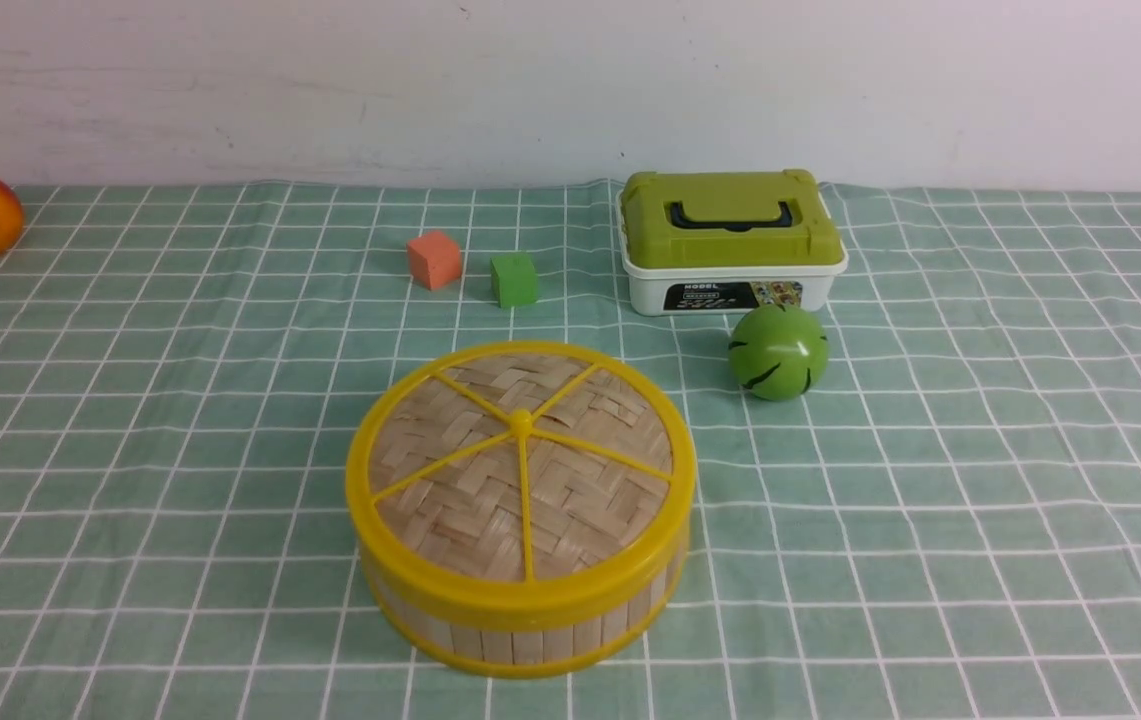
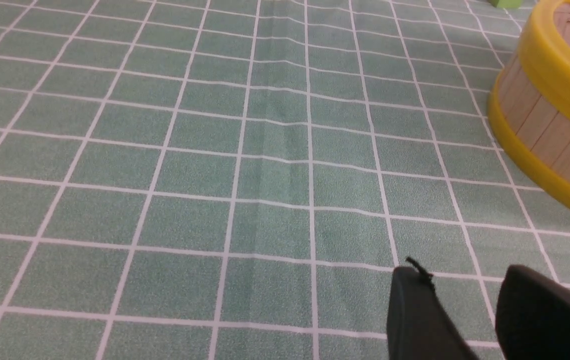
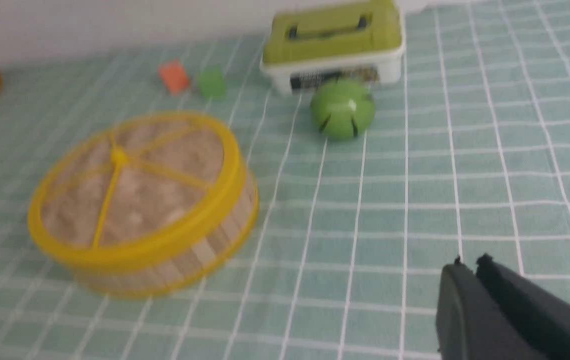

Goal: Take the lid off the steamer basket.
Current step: Use the right arm to lift the lid of the steamer

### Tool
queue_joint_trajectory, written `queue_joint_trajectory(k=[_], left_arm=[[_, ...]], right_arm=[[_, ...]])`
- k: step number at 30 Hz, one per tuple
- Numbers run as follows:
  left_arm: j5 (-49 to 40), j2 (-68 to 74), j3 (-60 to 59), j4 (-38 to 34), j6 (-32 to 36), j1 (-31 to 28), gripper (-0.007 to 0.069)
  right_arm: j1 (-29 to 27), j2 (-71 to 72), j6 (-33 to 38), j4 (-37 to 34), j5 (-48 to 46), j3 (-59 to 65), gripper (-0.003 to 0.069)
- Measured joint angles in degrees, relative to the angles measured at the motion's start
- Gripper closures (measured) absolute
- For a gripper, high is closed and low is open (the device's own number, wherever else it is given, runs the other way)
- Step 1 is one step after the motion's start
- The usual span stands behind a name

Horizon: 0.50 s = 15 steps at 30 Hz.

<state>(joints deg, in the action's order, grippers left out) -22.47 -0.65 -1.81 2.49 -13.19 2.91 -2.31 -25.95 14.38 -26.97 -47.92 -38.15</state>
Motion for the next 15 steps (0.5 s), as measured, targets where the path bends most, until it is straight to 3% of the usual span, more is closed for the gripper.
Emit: queue_joint_trajectory(k=[3,7,11,15], left_arm=[[0.0,0.0,0.0,0.0,0.0,0.0,0.0386],[0.0,0.0,0.0,0.0,0.0,0.0,0.0386],[0.0,0.0,0.0,0.0,0.0,0.0,0.0386],[0.0,0.0,0.0,0.0,0.0,0.0,0.0386]], right_arm=[[0.0,-12.8,8.5,0.0,-12.2,-10.1,0.0680],[2.0,-25.1,14.1,-2.3,-19.8,-18.8,0.0676],[8.7,-34.2,16.1,-1.8,-22.5,-26.5,0.0663],[19.3,-43.1,11.9,5.4,-23.4,-34.3,0.0659]])
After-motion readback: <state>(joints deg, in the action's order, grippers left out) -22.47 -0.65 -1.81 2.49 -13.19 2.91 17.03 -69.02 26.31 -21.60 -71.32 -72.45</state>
